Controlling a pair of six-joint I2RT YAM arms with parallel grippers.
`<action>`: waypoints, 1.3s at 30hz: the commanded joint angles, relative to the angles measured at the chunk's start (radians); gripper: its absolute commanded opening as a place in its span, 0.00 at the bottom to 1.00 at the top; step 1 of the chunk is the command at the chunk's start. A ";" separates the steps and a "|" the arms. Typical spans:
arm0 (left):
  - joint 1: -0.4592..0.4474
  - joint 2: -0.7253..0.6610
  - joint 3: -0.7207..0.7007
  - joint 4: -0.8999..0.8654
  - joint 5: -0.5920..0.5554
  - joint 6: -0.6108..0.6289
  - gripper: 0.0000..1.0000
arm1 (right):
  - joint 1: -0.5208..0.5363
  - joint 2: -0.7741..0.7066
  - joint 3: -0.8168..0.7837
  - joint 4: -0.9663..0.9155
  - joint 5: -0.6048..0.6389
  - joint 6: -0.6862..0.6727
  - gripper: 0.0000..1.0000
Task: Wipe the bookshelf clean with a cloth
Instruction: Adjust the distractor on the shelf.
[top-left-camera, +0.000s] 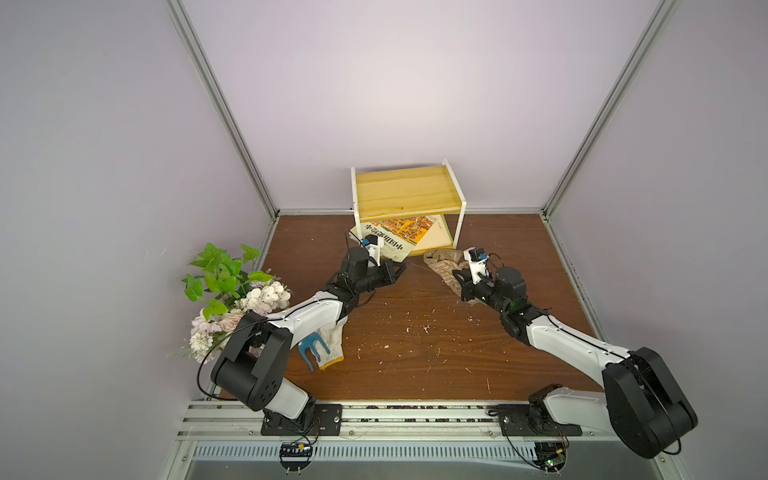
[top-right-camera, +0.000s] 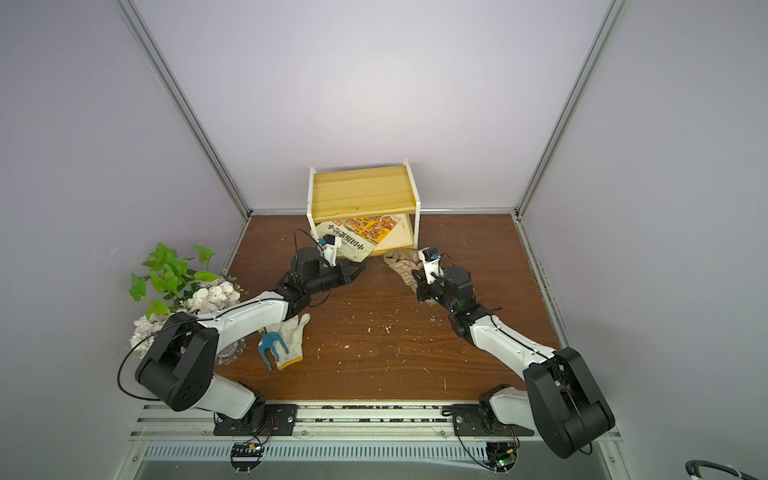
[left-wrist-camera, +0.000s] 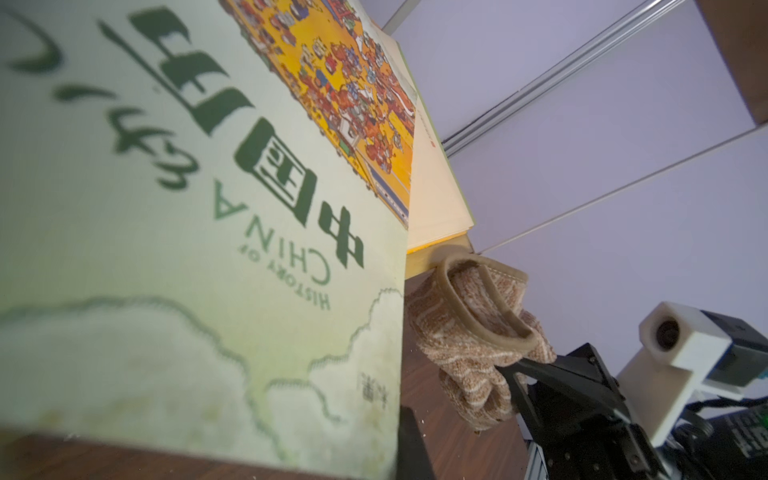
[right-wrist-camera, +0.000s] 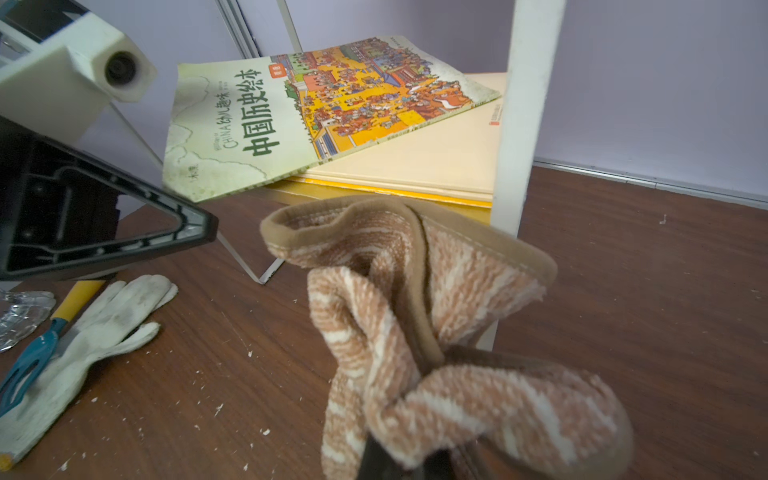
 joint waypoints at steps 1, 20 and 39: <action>0.013 0.022 0.029 -0.119 0.154 0.118 0.00 | 0.001 -0.014 0.033 0.027 0.038 -0.009 0.00; 0.116 -0.069 0.083 -0.273 0.017 0.200 0.00 | -0.056 -0.089 0.004 0.088 0.213 -0.003 0.00; 0.095 -0.124 -0.092 -0.144 0.145 0.130 0.61 | -0.061 0.010 0.057 0.092 0.047 -0.049 0.00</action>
